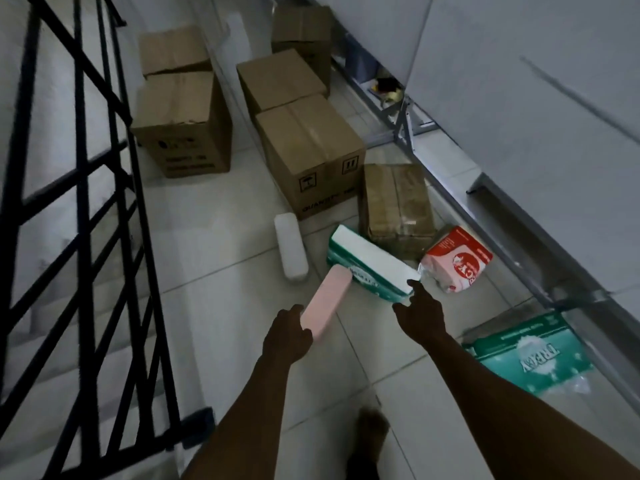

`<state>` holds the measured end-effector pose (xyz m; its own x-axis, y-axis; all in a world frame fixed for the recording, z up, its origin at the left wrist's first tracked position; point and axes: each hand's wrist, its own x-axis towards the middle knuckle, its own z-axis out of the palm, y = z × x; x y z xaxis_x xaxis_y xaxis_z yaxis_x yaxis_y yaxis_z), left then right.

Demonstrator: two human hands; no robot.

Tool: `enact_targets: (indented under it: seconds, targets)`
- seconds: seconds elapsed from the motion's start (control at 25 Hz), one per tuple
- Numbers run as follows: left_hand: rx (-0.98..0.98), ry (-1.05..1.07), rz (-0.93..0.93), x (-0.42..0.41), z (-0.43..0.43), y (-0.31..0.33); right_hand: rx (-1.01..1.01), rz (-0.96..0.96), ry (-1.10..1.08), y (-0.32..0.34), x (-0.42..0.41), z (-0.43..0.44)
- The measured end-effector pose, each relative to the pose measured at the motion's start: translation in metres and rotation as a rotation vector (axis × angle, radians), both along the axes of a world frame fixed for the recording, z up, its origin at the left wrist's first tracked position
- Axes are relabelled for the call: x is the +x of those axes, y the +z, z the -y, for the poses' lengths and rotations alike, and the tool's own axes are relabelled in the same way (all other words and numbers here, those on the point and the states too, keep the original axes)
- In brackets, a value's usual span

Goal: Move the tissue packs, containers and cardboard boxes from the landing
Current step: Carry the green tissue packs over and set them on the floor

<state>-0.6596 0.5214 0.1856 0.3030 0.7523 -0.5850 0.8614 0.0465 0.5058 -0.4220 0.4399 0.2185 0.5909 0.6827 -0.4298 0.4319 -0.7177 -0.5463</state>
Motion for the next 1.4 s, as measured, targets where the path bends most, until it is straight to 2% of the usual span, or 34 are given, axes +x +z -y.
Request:
enact_targets:
  seconds: [0.12, 0.28, 0.44, 0.64, 1.0, 1.4]
  targets:
    - [-0.013, 0.035, 0.002, 0.041, -0.066, -0.029, -0.036, 0.027, 0.027, -0.040, 0.040, -0.069]
    - [-0.041, 0.074, -0.011, 0.078, -0.122, -0.101, -0.104, 0.054, 0.096, -0.120, 0.076, -0.137]
    - [-0.086, 0.070, -0.051, 0.093, -0.142, -0.179, -0.217, 0.089, 0.167, -0.199, 0.096, -0.164]
    - [-0.112, 0.071, -0.032, 0.115, -0.149, -0.247, -0.292, 0.237, 0.261, -0.266, 0.109, -0.175]
    - [-0.114, 0.117, -0.028, 0.128, -0.149, -0.279, -0.329, 0.358, 0.398, -0.308, 0.122, -0.186]
    - [-0.113, 0.174, -0.017, 0.113, -0.136, -0.248, -0.301, 0.313, 0.340, -0.276, 0.112, -0.166]
